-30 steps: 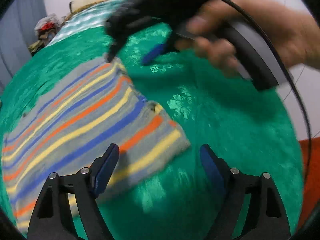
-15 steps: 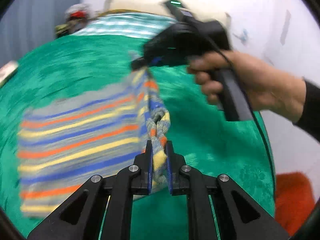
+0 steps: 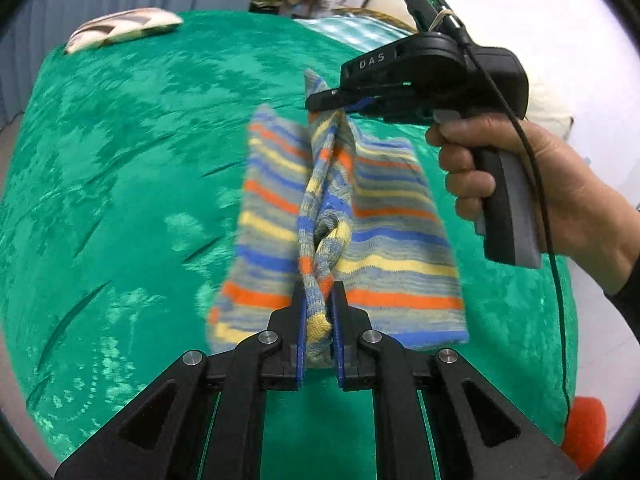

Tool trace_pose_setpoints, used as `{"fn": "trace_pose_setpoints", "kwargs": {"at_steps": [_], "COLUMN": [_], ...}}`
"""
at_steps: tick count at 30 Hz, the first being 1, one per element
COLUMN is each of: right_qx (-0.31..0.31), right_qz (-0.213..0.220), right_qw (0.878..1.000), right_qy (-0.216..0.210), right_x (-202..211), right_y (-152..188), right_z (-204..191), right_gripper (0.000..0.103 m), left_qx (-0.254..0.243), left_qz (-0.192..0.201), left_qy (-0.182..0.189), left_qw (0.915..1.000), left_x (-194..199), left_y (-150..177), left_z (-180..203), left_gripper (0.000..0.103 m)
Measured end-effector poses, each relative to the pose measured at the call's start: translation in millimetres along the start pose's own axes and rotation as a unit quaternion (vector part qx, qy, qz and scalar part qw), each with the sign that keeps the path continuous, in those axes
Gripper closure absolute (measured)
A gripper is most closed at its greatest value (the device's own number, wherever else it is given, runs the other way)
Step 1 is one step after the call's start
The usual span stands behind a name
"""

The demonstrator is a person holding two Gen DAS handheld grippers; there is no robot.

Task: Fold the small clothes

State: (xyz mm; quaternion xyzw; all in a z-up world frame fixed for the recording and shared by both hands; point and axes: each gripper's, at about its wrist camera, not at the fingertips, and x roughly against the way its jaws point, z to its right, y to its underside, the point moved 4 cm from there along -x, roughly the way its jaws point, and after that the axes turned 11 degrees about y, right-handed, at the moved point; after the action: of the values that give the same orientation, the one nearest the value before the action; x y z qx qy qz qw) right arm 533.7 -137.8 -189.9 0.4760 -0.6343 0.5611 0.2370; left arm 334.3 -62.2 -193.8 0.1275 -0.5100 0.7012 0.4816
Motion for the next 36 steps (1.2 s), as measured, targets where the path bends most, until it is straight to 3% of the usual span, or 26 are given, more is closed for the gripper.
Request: {"fn": "trace_pose_setpoints", "kwargs": {"at_steps": [4, 5, 7, 8, 9, 12, 14, 18, 20, 21, 24, 25, 26, 27, 29, 31, 33, 36], "right_qx": [-0.004, -0.010, -0.037, -0.054, -0.077, -0.087, -0.078, 0.022, 0.063, 0.077, 0.115, 0.122, 0.125, 0.127, 0.133, 0.129, 0.116, 0.101], "right_qz": [-0.012, -0.013, -0.012, -0.013, -0.005, 0.040, 0.069, 0.092, 0.080, 0.071, 0.052, 0.041, 0.026, 0.002, -0.027, -0.012, 0.008, 0.051], "right_qw": [1.000, 1.000, 0.997, 0.995, 0.991, 0.990, 0.992, 0.995, 0.994, 0.994, 0.991, 0.990, 0.991, 0.991, 0.991, 0.991, 0.993, 0.994], "right_qy": [-0.008, -0.017, -0.065, -0.086, -0.108, -0.106, -0.077, 0.029, 0.030, 0.010, -0.048, -0.056, -0.049, -0.027, -0.012, -0.022, -0.031, 0.007], "right_x": [-27, -32, -42, -44, -41, -11, 21, 77, 91, 95, 96, 89, 75, 56, 33, 43, 57, 66], "right_y": [2, 4, 8, 10, 13, 17, 22, 56, 77, 88, 122, 136, 148, 162, 185, 180, 160, 109], "right_z": [-10, -11, -12, -13, -10, 0, 15, 38, 37, 33, 8, 1, -2, -1, 2, 2, 9, 30], "right_gripper": [0.093, 0.093, 0.078, 0.072, 0.063, 0.062, 0.061, 0.062, 0.070, 0.075, 0.077, 0.077, 0.077, 0.078, 0.083, 0.083, 0.083, 0.083], "left_qx": [0.024, 0.032, 0.047, 0.053, 0.058, 0.061, 0.051, 0.009, -0.013, -0.023, -0.031, -0.032, -0.033, -0.032, -0.031, -0.043, -0.050, -0.057], "left_qz": [-0.003, -0.008, -0.012, -0.006, 0.002, 0.032, 0.053, 0.044, 0.017, 0.008, -0.029, -0.042, -0.059, -0.066, -0.066, -0.052, -0.023, -0.018], "left_qy": [-0.016, -0.028, -0.061, -0.073, -0.079, -0.099, -0.083, 0.032, 0.076, 0.070, 0.024, -0.003, -0.027, -0.034, -0.022, -0.024, -0.011, 0.010], "left_qw": [0.9996, 0.9991, 0.9969, 0.9959, 0.9951, 0.9927, 0.9938, 0.9985, 0.9969, 0.9973, 0.9988, 0.9986, 0.9974, 0.9967, 0.9971, 0.9974, 0.9984, 0.9982], "left_x": [15, 16, 27, 37, 45, 72, 80, 65, 38, 23, -19, -29, -40, -42, -33, -18, 1, 1], "left_y": [9, 13, 19, 22, 23, 10, -2, -27, -39, -46, -53, -50, -47, -44, -42, -45, -51, -51], "left_z": [-23, -28, -42, -47, -50, -50, -41, -1, 15, 14, -1, -10, -21, -27, -26, -24, -18, -24], "left_gripper": [0.093, 0.086, 0.065, 0.049, 0.042, 0.042, 0.042, 0.048, 0.060, 0.068, 0.079, 0.083, 0.095, 0.101, 0.100, 0.092, 0.066, 0.064]}}
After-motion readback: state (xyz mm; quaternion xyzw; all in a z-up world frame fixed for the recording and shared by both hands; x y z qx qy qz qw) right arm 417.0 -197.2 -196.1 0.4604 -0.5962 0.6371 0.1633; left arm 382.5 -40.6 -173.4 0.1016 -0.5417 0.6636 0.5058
